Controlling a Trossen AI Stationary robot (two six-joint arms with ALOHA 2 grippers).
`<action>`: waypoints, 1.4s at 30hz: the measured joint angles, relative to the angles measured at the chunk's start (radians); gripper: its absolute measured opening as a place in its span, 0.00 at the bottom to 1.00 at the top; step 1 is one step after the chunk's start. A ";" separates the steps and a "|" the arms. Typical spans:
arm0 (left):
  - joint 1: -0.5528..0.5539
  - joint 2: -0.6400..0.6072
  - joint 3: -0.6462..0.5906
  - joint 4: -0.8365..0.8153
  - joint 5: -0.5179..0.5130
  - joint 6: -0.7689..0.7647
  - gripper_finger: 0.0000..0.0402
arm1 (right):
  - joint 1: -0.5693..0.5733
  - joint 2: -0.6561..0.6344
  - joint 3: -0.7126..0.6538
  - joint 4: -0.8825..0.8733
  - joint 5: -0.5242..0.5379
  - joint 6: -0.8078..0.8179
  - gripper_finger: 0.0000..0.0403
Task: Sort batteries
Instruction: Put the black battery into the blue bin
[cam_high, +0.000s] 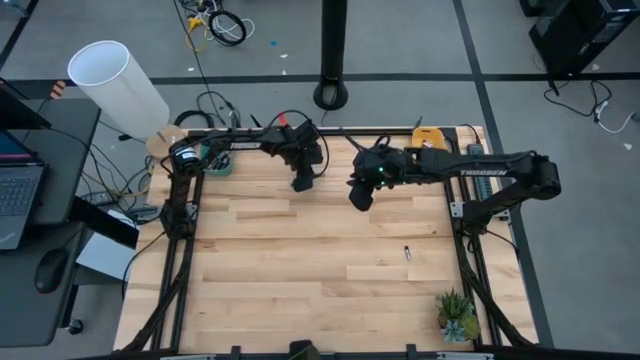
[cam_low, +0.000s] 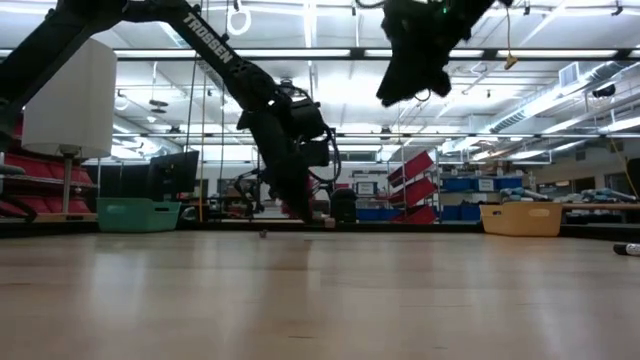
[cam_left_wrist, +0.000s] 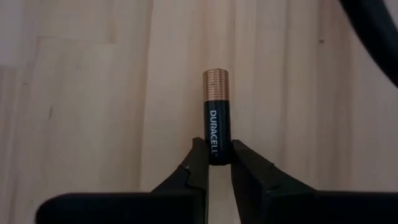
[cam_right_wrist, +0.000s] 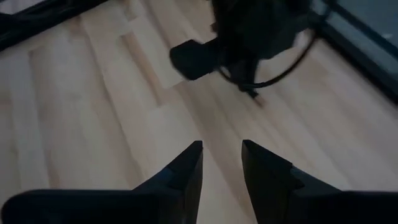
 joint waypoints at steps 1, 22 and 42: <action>0.000 0.000 0.010 -0.017 0.007 0.000 0.12 | 0.000 0.000 -0.033 0.044 -0.013 0.000 0.30; -0.107 -0.151 0.041 -0.059 0.293 -0.266 0.12 | -0.015 0.000 -0.291 0.451 0.054 -0.578 0.52; 0.122 -0.283 0.010 -0.589 -0.311 -0.369 0.12 | -0.014 -0.076 -0.290 0.447 0.056 -0.424 0.38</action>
